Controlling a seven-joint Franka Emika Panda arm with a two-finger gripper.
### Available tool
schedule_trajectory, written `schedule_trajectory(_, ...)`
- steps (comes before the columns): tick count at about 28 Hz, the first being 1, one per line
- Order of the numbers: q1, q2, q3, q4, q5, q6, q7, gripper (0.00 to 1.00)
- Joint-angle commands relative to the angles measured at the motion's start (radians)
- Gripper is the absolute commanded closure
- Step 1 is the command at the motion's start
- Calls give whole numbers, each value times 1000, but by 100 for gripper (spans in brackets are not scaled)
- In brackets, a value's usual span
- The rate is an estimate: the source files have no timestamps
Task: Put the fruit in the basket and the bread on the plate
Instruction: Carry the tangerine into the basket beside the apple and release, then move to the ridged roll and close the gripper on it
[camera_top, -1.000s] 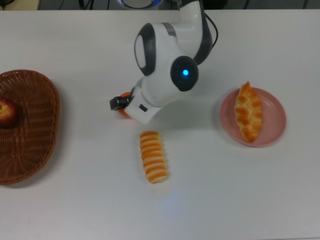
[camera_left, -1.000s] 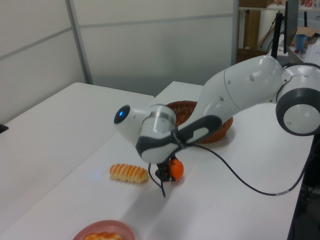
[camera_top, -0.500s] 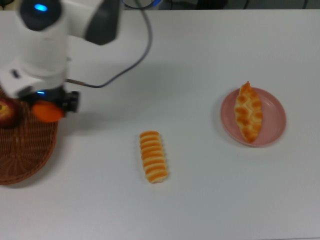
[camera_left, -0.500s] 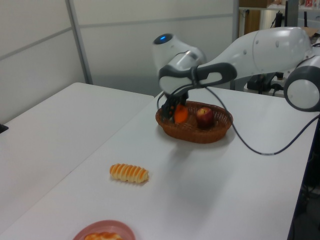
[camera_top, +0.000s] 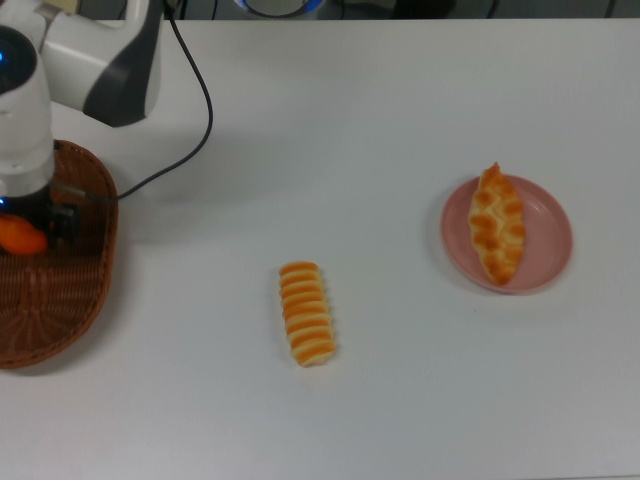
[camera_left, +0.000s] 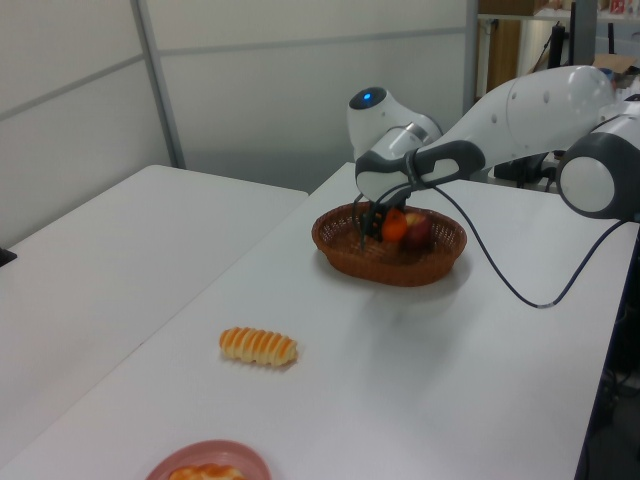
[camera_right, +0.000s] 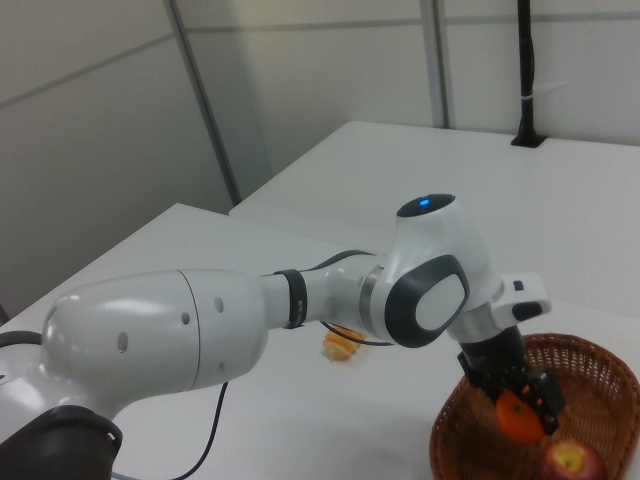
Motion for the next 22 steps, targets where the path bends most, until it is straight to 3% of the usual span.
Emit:
schedule_trajectory(1, 9, -27, -7, -34, -22, 14, 16, 0)
schedule_trajectory(13, 11, -70, 4, -28, 19, 13, 18, 0)
schedule_trajectory(17, 30, -91, 13, -27, 84, 13, 16, 0)
schedule_trajectory(20, 70, -103, 45, -25, 136, 14, 4, 0)
schedule_trajectory(22, 92, -103, 58, -25, 145, 13, 4, 0)
